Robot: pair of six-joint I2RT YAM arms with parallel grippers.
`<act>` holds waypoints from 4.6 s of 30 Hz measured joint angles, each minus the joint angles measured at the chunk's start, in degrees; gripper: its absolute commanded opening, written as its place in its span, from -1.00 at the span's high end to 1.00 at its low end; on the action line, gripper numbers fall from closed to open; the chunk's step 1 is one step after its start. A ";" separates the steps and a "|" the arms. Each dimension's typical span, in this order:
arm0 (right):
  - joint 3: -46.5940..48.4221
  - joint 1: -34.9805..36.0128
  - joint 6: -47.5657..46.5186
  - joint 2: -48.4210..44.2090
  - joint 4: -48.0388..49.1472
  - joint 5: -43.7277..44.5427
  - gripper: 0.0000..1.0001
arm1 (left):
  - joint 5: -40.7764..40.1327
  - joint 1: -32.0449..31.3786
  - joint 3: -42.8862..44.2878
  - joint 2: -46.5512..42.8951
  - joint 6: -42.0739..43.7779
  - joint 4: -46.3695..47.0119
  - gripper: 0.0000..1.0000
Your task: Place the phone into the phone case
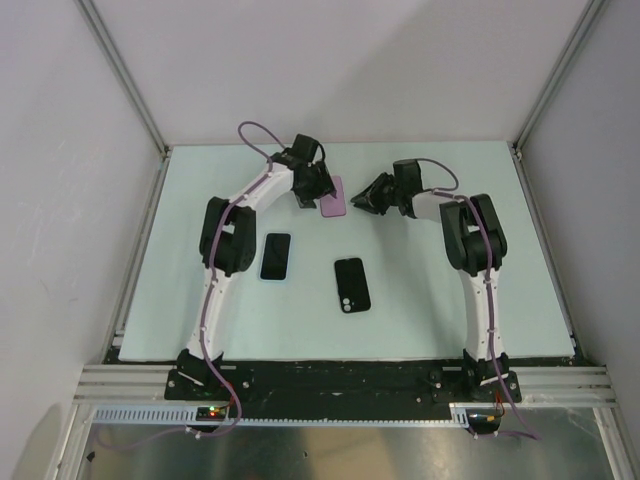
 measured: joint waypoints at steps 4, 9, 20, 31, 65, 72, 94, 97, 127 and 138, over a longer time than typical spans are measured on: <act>4.98 0.68 1.40 2.40 -1.66 0.92 0.47 | 1.18 0.07 0.94 1.29 -0.04 0.04 -0.31; 9.42 2.08 2.19 4.90 -4.24 2.27 0.50 | 2.36 0.28 1.51 2.16 -0.07 0.04 -0.27; 10.93 3.23 1.25 5.31 -7.91 2.97 0.50 | 5.09 0.94 1.51 2.54 -0.02 -0.04 -0.18; 9.14 3.28 -0.81 4.42 -7.34 2.10 0.51 | 6.56 1.07 -0.15 1.81 1.07 0.66 -0.16; -29.35 3.43 -4.63 -22.64 -1.44 0.57 0.46 | -8.28 -11.96 -24.28 -14.19 4.55 1.18 -0.69; -31.19 1.03 -8.09 -32.04 -3.43 2.16 0.46 | -13.35 -14.05 -22.93 -13.31 5.95 0.76 -0.74; -35.89 -1.57 -13.46 -42.88 -10.34 4.15 0.46 | -20.50 -17.27 -14.43 -7.69 7.10 -5.09 -0.44; -35.95 -1.60 -13.90 -43.76 -10.75 4.35 0.46 | -20.55 -17.29 -12.87 -6.91 7.04 -6.64 -0.20; -20.31 0.92 -12.70 -17.46 -2.03 -1.07 -0.19 | 0.90 -14.25 -28.13 -18.18 7.10 1.70 0.37; -15.15 4.24 -10.21 -11.74 -1.66 -1.53 0.49 | 4.07 -14.08 -31.76 -19.58 8.00 5.25 0.35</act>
